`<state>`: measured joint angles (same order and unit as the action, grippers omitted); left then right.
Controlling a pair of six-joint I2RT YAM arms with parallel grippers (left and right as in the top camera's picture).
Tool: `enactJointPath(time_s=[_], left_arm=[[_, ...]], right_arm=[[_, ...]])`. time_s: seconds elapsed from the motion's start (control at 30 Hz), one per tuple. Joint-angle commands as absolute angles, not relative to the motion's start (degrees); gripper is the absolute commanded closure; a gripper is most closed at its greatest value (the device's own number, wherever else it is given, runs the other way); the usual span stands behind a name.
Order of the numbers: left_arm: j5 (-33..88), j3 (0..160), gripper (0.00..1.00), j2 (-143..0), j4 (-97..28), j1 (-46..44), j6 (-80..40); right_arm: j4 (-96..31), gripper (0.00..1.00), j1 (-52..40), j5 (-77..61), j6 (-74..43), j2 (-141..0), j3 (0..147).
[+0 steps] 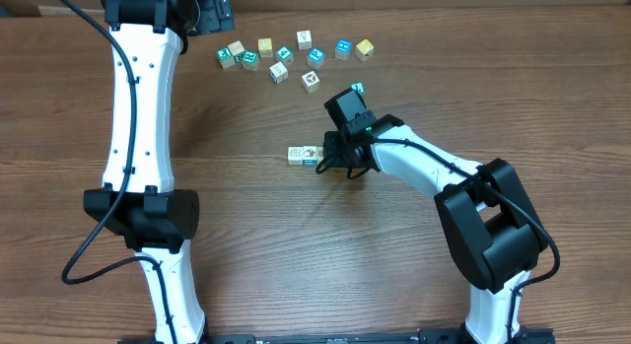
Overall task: Form a horizontal line
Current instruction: 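Lower the pineapple block to the right of the acorn block, then push the pineapple block against the acorn block with the right gripper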
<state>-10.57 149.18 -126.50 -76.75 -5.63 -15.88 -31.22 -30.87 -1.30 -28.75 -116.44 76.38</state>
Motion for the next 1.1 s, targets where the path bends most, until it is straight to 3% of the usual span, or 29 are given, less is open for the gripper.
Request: enactJointPath(time_s=[0.0, 0.57, 1.07], left_arm=[[-10.9, 149.5, 0.00, -126.3, -76.8, -6.0, -15.2], [-10.9, 149.5, 0.00, -126.3, -76.8, -6.0, -15.2], [-10.9, 149.5, 0.00, -126.3, -76.8, -6.0, -15.2]], right_arm=[[-30.7, 0.96, -31.2, -0.9, -29.2, -117.0, 76.1], [-32.9, 0.96, -31.1, 5.5, -30.0, -116.8, 76.5], [-44.5, 0.96, -33.8, -4.2, -30.5, -114.1, 76.9]])
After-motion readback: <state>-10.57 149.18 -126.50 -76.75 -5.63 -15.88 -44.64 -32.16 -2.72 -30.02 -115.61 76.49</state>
